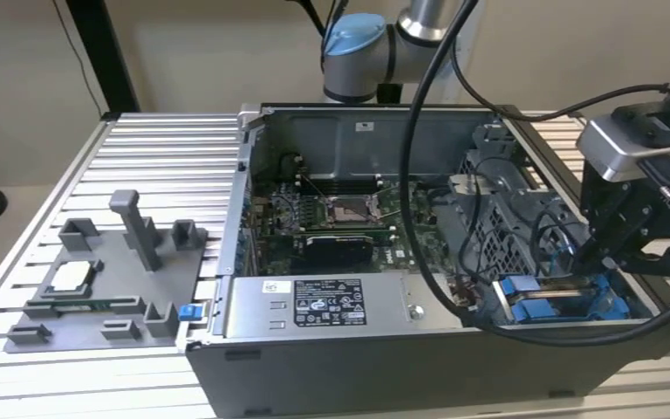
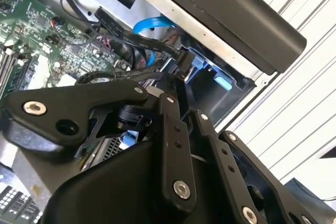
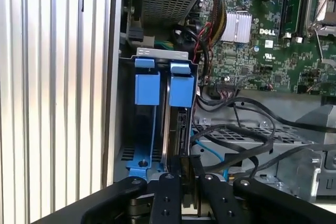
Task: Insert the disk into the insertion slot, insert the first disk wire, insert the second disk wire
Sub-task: 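Insert the first disk wire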
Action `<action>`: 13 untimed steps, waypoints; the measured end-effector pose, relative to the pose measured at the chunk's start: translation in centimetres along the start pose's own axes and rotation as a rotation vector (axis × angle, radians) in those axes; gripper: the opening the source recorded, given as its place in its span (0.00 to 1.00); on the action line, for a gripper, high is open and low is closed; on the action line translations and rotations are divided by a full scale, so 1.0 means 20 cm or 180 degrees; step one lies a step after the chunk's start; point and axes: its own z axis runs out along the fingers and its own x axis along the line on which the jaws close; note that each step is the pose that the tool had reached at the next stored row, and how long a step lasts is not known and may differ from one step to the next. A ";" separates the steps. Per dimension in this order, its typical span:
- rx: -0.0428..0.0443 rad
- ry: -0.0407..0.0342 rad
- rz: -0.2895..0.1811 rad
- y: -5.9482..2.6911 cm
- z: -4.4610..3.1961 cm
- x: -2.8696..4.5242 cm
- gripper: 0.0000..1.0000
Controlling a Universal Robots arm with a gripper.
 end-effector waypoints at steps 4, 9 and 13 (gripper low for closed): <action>0.0020 0.0038 -0.0002 0.003 0.017 -0.014 0.00; 0.0020 0.0040 -0.0001 0.004 0.018 -0.014 0.00; 0.0035 0.0042 0.0026 0.013 0.025 -0.015 0.00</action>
